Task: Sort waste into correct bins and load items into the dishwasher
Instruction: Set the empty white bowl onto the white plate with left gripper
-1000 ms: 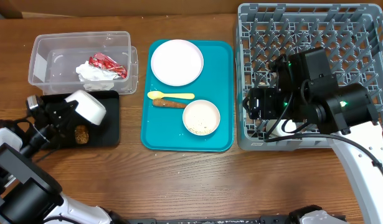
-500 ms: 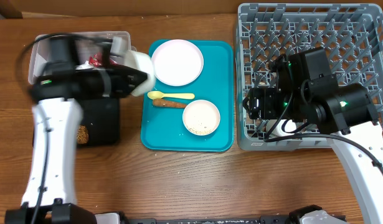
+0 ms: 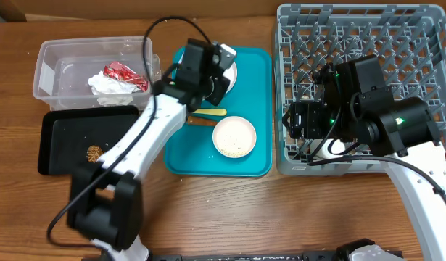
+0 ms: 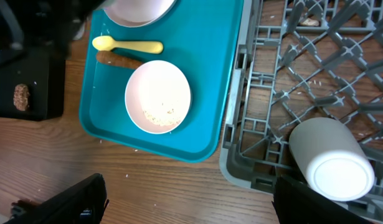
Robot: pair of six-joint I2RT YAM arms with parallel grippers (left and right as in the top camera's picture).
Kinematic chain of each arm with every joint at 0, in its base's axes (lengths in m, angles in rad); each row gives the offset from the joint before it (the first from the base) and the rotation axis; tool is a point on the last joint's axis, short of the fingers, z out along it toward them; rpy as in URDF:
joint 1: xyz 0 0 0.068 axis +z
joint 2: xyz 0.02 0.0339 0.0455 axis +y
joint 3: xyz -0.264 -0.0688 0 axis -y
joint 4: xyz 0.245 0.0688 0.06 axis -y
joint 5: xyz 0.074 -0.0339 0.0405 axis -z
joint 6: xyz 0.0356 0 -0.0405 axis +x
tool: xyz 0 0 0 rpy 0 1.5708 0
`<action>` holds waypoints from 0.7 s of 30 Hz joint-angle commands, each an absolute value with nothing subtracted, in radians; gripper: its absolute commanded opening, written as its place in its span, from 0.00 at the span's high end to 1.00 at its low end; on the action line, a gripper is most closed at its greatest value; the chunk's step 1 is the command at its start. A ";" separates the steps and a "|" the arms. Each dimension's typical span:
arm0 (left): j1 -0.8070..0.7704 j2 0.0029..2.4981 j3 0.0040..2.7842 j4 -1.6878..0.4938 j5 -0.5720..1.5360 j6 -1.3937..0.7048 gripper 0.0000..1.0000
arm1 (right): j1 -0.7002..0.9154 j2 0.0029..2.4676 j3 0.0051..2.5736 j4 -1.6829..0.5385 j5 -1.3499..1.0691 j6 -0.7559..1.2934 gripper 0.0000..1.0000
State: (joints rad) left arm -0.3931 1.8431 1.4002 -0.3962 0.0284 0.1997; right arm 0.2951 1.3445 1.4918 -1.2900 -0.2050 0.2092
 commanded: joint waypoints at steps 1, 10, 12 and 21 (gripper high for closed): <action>-0.393 1.975 1.407 -0.302 -0.033 0.293 0.96 | 0.295 1.338 1.492 -1.285 -0.202 0.205 0.12; -0.393 2.051 1.413 -0.246 -0.036 0.336 0.58 | 0.295 1.338 1.492 -1.285 -0.191 0.205 0.12; -0.393 2.039 1.431 -0.278 -0.036 0.329 0.31 | 0.295 1.338 1.492 -1.285 -0.192 0.205 0.12; -0.393 1.805 1.613 -0.761 0.170 0.124 0.04 | 0.295 1.338 1.492 -1.282 -0.191 0.205 0.09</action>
